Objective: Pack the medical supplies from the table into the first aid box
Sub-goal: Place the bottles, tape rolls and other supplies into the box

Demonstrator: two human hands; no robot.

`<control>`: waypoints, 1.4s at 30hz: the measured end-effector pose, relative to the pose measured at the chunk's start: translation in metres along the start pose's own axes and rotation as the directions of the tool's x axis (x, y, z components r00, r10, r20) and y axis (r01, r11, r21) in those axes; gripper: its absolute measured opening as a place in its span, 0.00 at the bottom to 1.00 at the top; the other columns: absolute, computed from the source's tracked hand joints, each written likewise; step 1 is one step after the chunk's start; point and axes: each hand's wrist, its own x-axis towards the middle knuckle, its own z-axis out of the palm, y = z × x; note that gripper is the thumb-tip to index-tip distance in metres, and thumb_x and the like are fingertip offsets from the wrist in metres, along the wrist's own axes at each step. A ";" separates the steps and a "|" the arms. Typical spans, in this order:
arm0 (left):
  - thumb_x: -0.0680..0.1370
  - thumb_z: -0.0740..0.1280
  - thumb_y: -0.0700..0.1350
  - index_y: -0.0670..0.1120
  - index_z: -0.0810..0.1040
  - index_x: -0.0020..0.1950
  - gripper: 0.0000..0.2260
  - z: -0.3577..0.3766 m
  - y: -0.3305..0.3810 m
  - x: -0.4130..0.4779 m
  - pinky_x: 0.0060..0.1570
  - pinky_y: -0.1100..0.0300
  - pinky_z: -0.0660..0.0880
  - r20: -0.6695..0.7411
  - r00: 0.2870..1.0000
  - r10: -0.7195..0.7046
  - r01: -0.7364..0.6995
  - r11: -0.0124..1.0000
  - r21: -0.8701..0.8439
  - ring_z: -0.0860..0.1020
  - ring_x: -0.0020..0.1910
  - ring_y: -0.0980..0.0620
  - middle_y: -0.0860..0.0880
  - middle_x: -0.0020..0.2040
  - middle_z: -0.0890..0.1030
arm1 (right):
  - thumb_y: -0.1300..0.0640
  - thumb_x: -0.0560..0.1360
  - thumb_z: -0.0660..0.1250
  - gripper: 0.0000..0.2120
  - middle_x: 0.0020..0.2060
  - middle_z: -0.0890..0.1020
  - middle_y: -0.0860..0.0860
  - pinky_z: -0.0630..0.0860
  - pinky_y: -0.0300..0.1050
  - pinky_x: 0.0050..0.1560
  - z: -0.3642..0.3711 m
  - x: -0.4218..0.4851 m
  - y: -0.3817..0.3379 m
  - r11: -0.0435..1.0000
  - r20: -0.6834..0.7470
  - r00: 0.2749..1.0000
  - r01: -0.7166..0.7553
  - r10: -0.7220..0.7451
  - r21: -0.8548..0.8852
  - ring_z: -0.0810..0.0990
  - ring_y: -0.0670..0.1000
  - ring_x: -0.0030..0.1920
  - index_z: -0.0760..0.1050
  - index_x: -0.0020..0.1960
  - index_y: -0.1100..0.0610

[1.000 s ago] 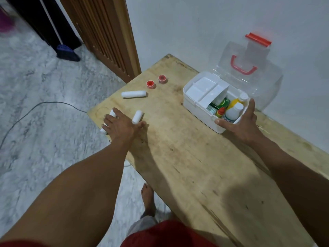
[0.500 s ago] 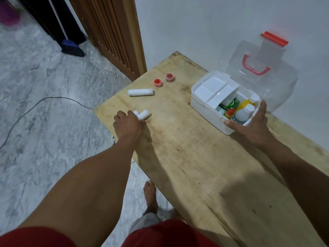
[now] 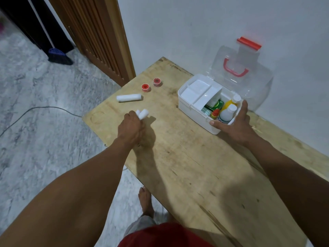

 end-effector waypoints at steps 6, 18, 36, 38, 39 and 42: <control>0.79 0.62 0.52 0.39 0.74 0.56 0.17 -0.020 0.058 0.003 0.38 0.57 0.65 0.187 0.970 0.155 -0.062 0.902 -0.427 0.73 0.44 0.49 0.48 0.46 0.75 | 0.20 0.45 0.72 0.70 0.76 0.58 0.51 0.62 0.64 0.72 -0.001 0.002 0.003 1.000 0.011 1.000 0.008 -0.008 -0.004 0.58 0.59 0.75 0.37 0.76 0.37; 0.79 0.58 0.38 0.47 0.67 0.68 0.17 -0.051 0.148 0.054 0.39 0.53 0.75 0.441 0.809 0.390 0.346 0.291 -0.892 0.73 0.35 0.47 0.43 0.39 0.75 | 0.25 0.51 0.77 0.68 0.75 0.65 0.44 0.69 0.62 0.69 0.004 0.016 0.014 0.999 -0.016 0.999 -0.030 0.029 -0.043 0.65 0.54 0.75 0.41 0.78 0.38; 0.83 0.57 0.41 0.47 0.65 0.63 0.09 -0.031 0.192 0.066 0.43 0.72 0.71 0.283 0.744 0.605 -0.143 0.558 -0.817 0.74 0.48 0.56 0.43 0.58 0.76 | 0.24 0.48 0.77 0.66 0.71 0.69 0.46 0.71 0.62 0.66 0.003 0.010 0.001 0.992 -0.083 0.991 -0.110 0.105 -0.054 0.68 0.54 0.72 0.44 0.77 0.33; 0.83 0.57 0.41 0.47 0.64 0.63 0.09 -0.027 0.199 0.063 0.41 0.77 0.70 0.249 0.738 0.628 -0.169 0.528 -0.832 0.74 0.49 0.57 0.46 0.57 0.74 | 0.23 0.49 0.76 0.63 0.70 0.70 0.44 0.71 0.62 0.66 0.001 0.006 -0.005 0.996 -0.081 0.995 -0.063 0.058 -0.061 0.68 0.53 0.71 0.47 0.76 0.33; 0.84 0.58 0.41 0.47 0.64 0.63 0.09 -0.024 0.202 0.061 0.43 0.77 0.69 0.231 0.735 0.637 -0.185 0.516 -0.836 0.74 0.50 0.58 0.47 0.56 0.73 | 0.23 0.50 0.76 0.62 0.69 0.70 0.44 0.70 0.62 0.66 0.000 0.005 -0.007 0.997 -0.082 0.996 -0.038 0.032 -0.067 0.69 0.53 0.70 0.48 0.76 0.34; 0.83 0.61 0.41 0.49 0.64 0.62 0.10 -0.014 0.207 0.057 0.49 0.71 0.71 0.153 0.763 0.628 -0.212 0.467 -0.859 0.75 0.51 0.56 0.45 0.56 0.74 | 0.23 0.53 0.75 0.62 0.70 0.69 0.44 0.70 0.62 0.67 -0.002 0.001 -0.008 0.996 -0.070 0.997 0.013 -0.020 -0.089 0.69 0.53 0.70 0.47 0.77 0.37</control>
